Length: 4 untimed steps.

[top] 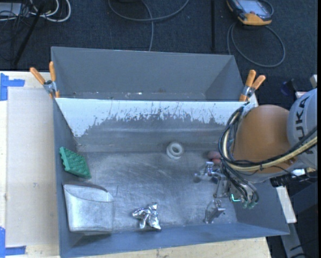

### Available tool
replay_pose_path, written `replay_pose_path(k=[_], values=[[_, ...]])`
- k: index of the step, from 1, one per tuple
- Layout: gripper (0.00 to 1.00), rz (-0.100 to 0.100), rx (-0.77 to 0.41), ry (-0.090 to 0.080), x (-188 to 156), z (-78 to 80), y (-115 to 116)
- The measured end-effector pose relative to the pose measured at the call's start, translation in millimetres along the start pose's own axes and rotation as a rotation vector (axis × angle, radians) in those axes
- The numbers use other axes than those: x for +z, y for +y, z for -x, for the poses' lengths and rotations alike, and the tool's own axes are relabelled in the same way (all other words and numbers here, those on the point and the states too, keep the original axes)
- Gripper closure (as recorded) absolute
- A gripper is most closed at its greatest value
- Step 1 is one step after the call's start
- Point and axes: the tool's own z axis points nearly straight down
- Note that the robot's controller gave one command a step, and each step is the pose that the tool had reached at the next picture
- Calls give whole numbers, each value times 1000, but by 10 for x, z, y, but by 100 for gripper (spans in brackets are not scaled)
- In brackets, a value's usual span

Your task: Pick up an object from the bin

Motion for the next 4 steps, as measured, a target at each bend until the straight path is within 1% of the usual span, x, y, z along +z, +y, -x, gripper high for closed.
replay_pose_path(k=[1,2,3,4], values=[[0,2,121,-13,738,95,-772],[0,-2,-34,-11,730,201,-705],[0,0,30,-13,721,246,-1156],[0,1,-124,8,725,1228,-1164]])
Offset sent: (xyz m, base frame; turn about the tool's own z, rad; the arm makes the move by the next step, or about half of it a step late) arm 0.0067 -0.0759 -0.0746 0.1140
